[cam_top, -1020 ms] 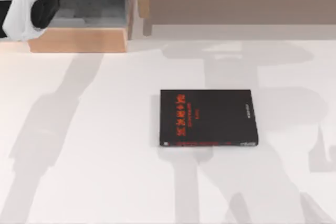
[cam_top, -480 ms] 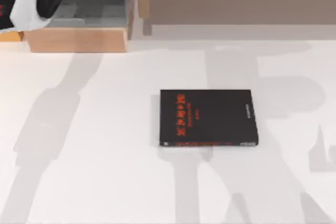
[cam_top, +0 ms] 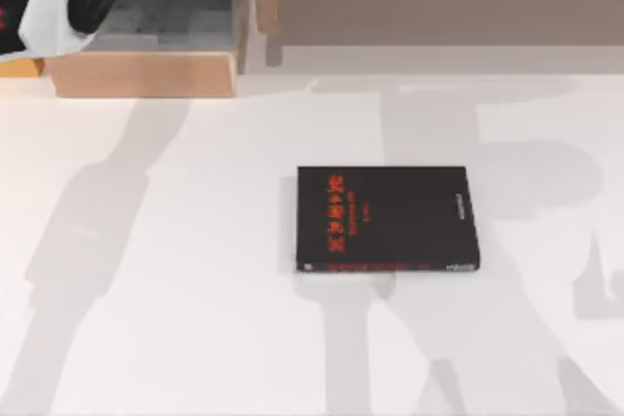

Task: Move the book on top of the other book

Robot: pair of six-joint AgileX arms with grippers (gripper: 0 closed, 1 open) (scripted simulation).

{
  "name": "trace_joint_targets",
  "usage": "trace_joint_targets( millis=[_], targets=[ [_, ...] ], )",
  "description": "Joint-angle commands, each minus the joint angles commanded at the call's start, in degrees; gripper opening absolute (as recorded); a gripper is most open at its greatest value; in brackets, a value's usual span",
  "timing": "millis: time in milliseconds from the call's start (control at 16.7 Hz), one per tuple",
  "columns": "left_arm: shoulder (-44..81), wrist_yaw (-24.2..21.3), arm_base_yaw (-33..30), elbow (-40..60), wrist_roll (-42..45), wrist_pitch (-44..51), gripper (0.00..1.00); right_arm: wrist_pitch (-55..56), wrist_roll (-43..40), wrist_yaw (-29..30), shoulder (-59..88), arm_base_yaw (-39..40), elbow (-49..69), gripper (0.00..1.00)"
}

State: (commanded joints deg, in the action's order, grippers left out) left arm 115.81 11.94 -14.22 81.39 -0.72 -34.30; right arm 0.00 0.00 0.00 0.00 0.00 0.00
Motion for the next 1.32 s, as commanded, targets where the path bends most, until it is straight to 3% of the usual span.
trace_joint_targets(
  millis=[360,1320],
  targets=[
    [0.00,0.00,0.00,0.00,0.00,0.00,0.02,0.00,0.00,0.00,0.00,0.00,0.00,1.00],
    [-2.74,0.32,-0.42,-1.53,0.09,1.11,0.00,0.00,0.00,0.00,0.00,0.00,0.00,1.00]
  ],
)
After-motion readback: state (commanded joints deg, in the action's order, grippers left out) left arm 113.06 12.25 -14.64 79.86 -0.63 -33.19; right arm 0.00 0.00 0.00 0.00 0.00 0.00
